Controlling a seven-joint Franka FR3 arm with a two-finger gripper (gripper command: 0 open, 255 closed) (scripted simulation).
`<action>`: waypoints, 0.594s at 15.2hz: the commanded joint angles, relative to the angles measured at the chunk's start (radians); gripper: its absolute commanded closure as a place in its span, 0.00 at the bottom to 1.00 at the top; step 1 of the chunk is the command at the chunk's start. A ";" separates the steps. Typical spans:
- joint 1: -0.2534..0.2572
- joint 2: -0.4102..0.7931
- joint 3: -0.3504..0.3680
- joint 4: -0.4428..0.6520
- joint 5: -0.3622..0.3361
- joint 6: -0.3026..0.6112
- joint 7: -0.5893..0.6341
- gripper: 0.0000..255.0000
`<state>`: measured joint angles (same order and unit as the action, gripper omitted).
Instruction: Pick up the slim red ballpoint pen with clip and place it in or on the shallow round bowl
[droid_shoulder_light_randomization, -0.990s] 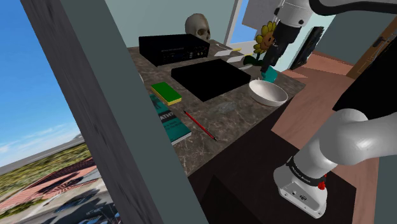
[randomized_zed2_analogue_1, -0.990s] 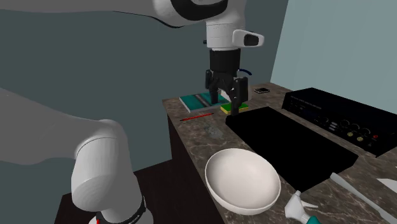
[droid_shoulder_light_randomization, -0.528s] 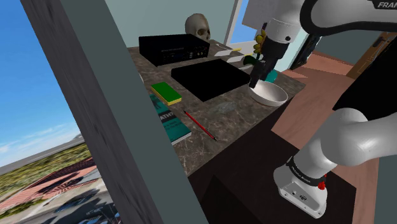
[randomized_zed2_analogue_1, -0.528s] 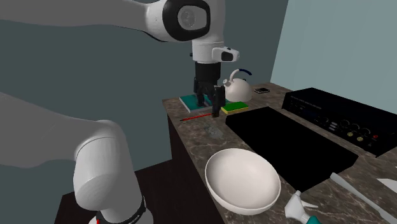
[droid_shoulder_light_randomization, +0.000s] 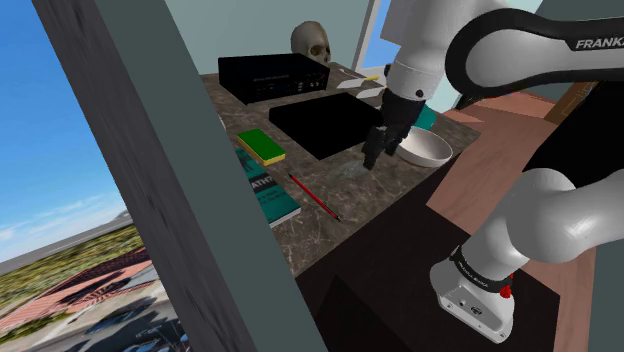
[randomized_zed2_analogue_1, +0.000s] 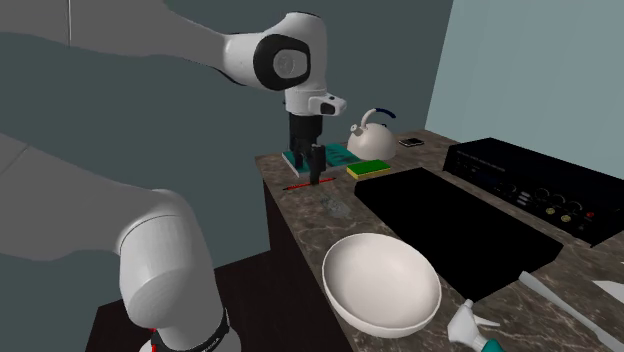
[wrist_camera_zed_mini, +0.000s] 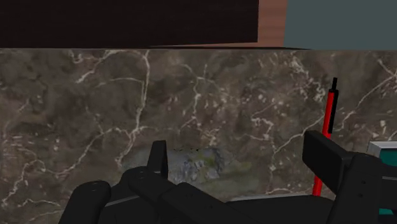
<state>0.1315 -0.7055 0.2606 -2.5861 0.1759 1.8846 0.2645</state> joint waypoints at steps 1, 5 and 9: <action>0.020 0.029 0.044 -0.005 0.035 0.035 0.052 0.00; 0.047 0.114 0.129 0.007 0.091 0.113 0.147 0.00; 0.064 0.220 0.215 0.041 0.128 0.195 0.244 0.00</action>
<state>0.1874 -0.5076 0.4510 -2.5482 0.2909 2.0563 0.4787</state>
